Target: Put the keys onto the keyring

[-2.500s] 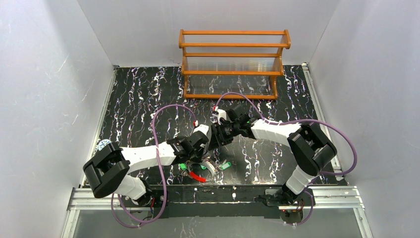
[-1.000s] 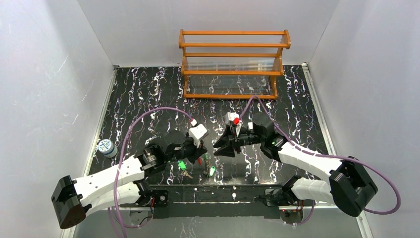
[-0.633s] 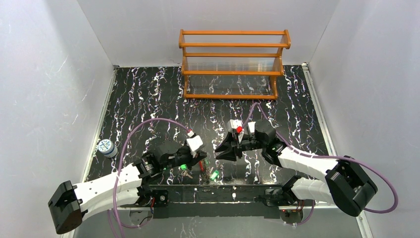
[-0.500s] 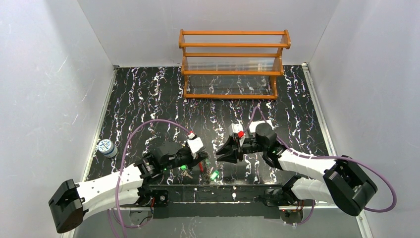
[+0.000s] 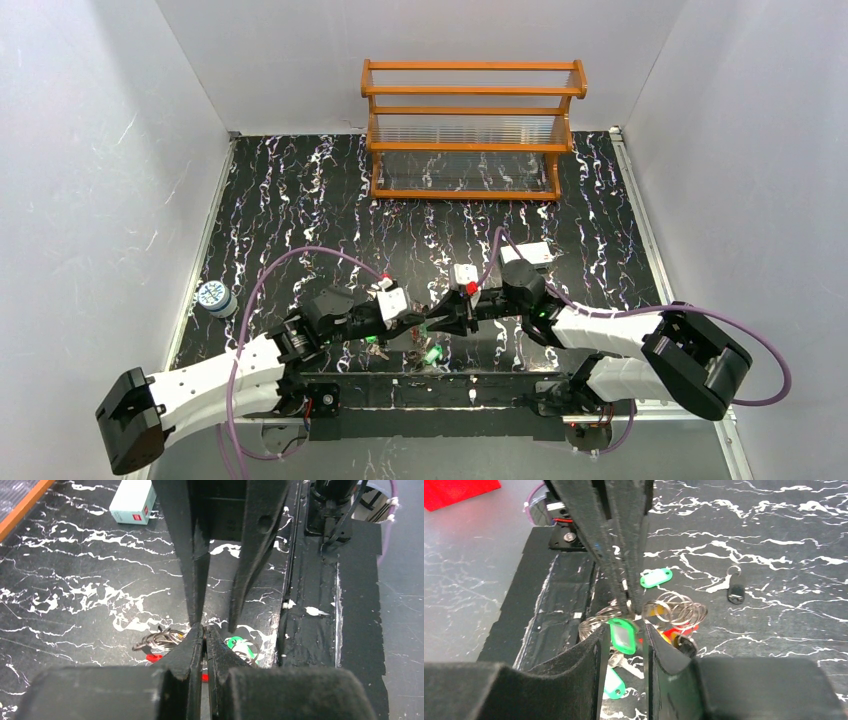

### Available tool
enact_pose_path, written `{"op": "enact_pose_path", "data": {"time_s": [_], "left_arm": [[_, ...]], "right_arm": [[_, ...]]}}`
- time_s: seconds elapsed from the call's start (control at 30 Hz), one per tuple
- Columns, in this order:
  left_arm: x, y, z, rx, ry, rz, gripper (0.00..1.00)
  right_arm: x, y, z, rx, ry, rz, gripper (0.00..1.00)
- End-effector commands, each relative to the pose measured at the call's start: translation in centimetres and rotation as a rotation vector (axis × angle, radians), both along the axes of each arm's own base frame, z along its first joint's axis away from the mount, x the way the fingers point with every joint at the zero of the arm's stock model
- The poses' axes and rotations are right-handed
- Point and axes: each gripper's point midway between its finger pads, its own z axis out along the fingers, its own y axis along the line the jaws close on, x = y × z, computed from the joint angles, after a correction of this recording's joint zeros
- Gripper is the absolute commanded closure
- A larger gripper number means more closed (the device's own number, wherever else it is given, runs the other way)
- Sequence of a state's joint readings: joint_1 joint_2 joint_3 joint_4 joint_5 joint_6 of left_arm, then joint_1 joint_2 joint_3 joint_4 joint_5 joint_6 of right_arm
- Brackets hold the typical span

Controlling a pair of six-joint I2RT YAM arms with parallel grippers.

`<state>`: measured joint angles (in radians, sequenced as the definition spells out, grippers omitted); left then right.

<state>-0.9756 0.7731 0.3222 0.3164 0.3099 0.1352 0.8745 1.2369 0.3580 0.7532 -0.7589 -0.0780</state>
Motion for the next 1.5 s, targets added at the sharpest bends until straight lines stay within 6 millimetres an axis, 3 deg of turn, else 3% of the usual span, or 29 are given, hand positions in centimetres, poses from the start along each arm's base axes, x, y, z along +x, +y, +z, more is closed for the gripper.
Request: {"op": "enact_pose_path", "data": {"time_s": [0.0,0.3,0.5,0.87,1.47], "left_arm": [[-1.0,-0.3,1.5,-0.056,-0.049,-0.068,1.00],[-1.2,-0.4,1.9,-0.093,-0.037,-0.069,1.00],[-1.0,-0.5,2.0,-0.109,-0.039,-0.052,1.00],[-0.7,0.1,2.8,-0.141,-0.067,-0.022,1.00],[-1.1,-0.3,2.9,-0.164,-0.048,-0.044,1.00]], "right_arm": [[1.9,0.8,2.4,0.083,-0.112,-0.094,0.62],[1.4,0.7,2.9,0.132,-0.135,-0.094,0.62],[0.3,0.9,2.9,0.148,-0.142,-0.045,0.68],[-0.2,-0.1,2.2,0.126,-0.150,-0.057,0.68],[-0.6,1.3,3.5,0.166,-0.116,-0.014,0.69]]}}
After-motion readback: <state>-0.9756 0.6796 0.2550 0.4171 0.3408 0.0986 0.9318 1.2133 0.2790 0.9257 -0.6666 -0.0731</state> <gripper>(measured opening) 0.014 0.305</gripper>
